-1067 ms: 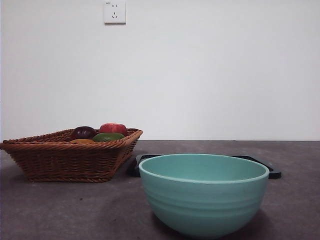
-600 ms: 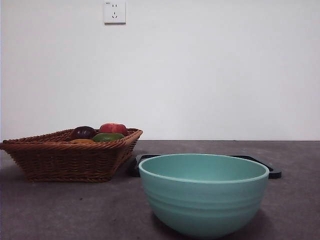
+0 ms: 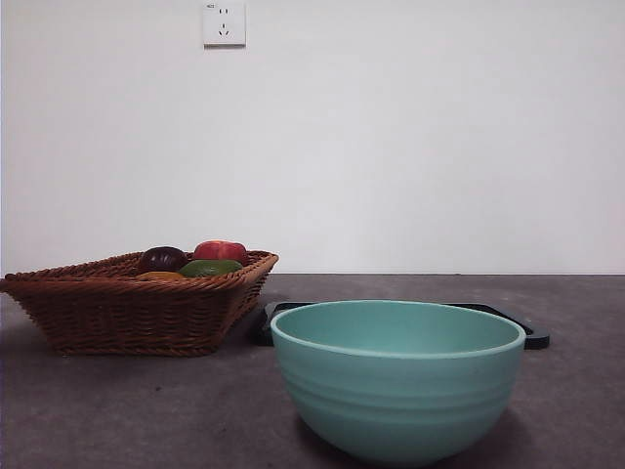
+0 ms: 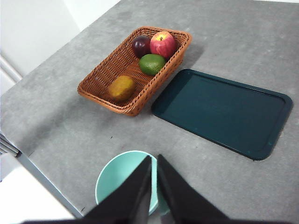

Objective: Pick up the wifruite, put it on the bowl, pick up the plate, put it on desk

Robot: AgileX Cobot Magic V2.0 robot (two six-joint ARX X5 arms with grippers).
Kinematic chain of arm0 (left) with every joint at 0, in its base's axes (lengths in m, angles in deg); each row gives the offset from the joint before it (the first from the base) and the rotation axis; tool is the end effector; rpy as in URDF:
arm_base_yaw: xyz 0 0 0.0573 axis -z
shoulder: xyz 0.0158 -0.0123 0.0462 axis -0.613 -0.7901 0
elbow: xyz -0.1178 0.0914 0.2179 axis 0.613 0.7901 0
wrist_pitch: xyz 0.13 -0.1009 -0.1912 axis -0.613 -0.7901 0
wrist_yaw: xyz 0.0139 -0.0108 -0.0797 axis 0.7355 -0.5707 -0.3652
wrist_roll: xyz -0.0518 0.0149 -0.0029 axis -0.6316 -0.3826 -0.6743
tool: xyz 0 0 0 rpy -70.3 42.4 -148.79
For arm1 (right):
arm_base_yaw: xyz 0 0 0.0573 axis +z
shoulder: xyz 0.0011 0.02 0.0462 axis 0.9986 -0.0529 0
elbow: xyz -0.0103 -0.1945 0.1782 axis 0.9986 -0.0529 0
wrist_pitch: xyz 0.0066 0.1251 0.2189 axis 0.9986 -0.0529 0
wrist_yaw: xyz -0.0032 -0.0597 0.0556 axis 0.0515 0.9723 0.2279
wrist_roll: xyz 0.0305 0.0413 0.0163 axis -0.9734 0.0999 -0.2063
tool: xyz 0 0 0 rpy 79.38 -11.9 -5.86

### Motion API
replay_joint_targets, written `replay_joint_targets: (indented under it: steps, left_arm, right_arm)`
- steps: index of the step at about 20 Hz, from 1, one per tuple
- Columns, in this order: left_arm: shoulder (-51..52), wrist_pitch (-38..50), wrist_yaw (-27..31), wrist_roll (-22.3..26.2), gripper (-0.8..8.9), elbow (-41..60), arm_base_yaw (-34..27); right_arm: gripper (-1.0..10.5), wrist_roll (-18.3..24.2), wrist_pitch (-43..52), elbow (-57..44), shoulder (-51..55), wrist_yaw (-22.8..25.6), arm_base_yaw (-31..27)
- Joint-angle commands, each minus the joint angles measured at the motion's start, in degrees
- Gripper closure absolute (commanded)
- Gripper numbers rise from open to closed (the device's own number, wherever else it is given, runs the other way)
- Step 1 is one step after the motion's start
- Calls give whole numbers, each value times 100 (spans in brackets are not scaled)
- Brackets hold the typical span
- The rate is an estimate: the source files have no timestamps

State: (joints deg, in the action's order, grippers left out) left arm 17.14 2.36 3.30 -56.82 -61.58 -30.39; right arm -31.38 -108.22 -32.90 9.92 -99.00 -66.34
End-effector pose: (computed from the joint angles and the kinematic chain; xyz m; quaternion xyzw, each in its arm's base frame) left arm 0.1072 -0.0329 0.3463 -0.1315 0.2759 -0.3731 0.8760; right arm 0.0730 0.0387 0.3537 0.0589 0.2637 0.3305 0.9043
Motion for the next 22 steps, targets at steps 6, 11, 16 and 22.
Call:
replay_joint_targets:
  steps: [6, 11, 16, 22]
  left_arm:
    - [-17, 52, -24, 103, 602, -131, 15]
    - [-17, 59, -24, 105, 205, -131, 15]
    - [-17, 59, -24, 101, 156, -131, 15]
    - [-17, 63, -24, 33, 158, -131, 15]
  right_arm:
    - [912, 245, 46, 107, -31, 31, 37]
    - [518, 221, 48, 107, -31, 37, 37]
    - [327, 155, 46, 107, -31, 44, 37]
    - [328, 146, 46, 107, -31, 24, 37]
